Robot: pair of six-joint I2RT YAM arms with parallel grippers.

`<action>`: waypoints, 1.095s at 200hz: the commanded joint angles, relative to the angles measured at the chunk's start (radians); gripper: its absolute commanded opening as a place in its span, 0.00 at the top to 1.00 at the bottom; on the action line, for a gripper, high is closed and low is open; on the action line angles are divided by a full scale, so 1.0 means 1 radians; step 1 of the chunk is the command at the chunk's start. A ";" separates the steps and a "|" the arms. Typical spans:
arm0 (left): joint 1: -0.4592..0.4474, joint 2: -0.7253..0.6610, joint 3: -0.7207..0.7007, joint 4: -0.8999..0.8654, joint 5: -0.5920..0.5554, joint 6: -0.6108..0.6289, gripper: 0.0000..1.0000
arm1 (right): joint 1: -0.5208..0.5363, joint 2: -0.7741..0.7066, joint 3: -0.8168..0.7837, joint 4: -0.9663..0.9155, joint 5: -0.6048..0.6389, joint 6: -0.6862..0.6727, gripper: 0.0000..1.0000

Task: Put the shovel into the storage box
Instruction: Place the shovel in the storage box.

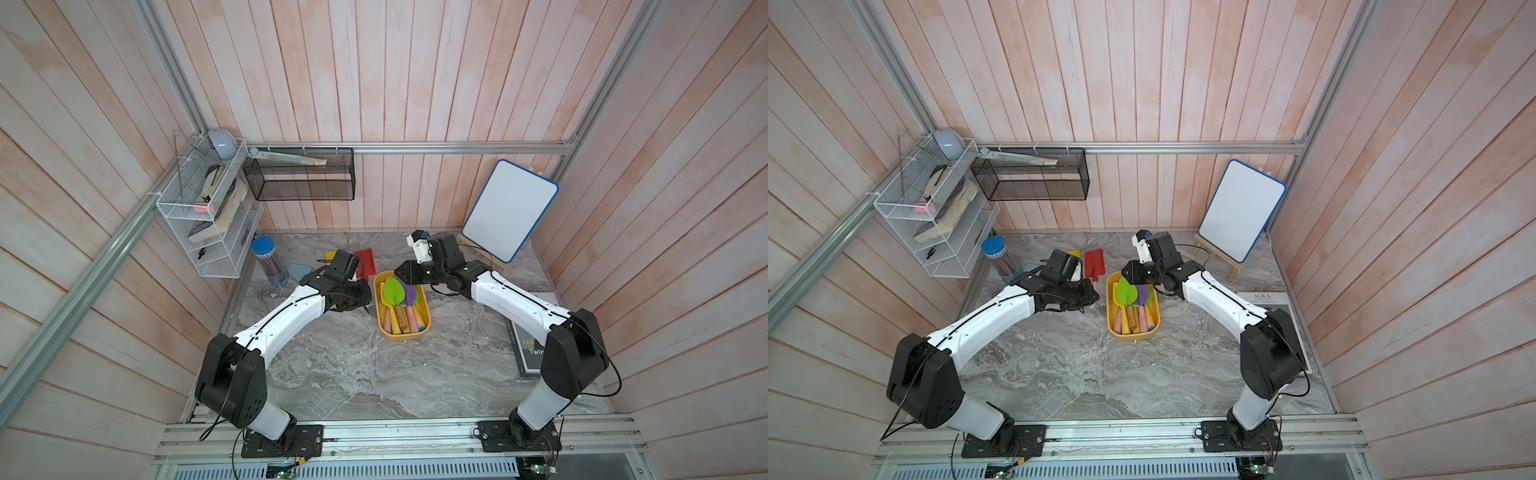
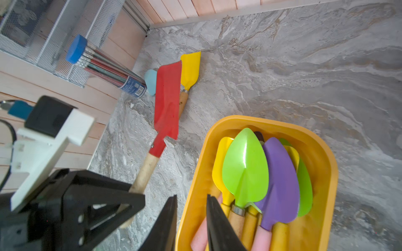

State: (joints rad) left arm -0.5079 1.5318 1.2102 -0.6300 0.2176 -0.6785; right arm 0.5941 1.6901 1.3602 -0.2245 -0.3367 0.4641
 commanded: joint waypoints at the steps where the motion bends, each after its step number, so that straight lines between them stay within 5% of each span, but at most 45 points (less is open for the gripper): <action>1: -0.053 -0.030 0.007 0.048 0.075 -0.027 0.87 | -0.002 0.012 0.010 0.065 -0.041 0.042 0.71; 108: -0.108 -0.020 0.012 0.069 0.068 -0.061 0.87 | -0.002 0.019 0.032 -0.039 0.130 0.057 0.68; 219: -0.130 0.002 0.038 0.059 0.066 -0.061 0.87 | -0.001 0.067 0.064 -0.067 0.162 0.050 0.70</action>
State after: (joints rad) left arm -0.6315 1.5227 1.2156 -0.5880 0.2909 -0.7383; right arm 0.5941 1.7393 1.3869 -0.2649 -0.2058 0.5228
